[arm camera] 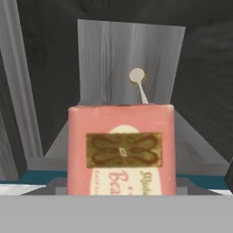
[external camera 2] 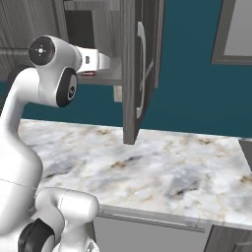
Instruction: Pick up the bar soap and dish brush from the sink, and place them back in the cabinet, and close the cabinet door.
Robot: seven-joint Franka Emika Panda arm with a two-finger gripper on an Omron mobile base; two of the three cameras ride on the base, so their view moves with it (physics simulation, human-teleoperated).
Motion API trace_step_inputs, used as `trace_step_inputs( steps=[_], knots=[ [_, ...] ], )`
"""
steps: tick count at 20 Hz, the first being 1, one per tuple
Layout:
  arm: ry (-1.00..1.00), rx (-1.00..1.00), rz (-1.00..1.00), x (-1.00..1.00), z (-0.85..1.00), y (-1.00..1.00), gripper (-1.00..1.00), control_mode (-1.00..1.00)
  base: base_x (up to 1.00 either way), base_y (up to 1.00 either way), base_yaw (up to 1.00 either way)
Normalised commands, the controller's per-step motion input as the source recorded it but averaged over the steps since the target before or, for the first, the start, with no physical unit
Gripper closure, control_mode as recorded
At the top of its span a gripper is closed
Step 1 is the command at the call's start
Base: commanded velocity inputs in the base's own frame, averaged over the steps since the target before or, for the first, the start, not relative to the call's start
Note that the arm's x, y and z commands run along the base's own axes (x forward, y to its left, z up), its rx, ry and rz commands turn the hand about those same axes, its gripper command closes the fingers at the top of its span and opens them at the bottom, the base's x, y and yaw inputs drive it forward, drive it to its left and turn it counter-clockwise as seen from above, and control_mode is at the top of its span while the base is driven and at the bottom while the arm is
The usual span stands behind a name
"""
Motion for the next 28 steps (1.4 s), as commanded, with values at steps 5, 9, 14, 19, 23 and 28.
trace_step_inputs(
  steps=[5, 9, 14, 19, 23, 28],
  knots=[
    [0.00, 0.00, 0.00, 0.29, -0.13, 0.00, 1.00, -1.00, 0.00, 0.00, 0.00],
    [0.00, 0.00, 0.00, 0.36, -0.01, 0.00, 1.00, -1.00, 0.00, 0.00, 0.00],
    [0.00, 0.00, 0.00, 0.34, -0.03, 0.00, 1.00, -1.00, 0.00, 0.00, 0.00],
    [0.00, 0.00, 0.00, 0.28, -0.18, 0.00, 1.00, -1.00, 0.00, 0.00, 0.00],
    [0.00, 0.00, 0.00, 0.23, -0.24, 0.00, 1.00, -1.00, 0.00, 0.00, 0.00],
    [0.00, 0.00, 0.00, 0.24, -0.19, 0.00, 1.00, -1.00, 0.00, 0.00, 0.00]
  ],
)
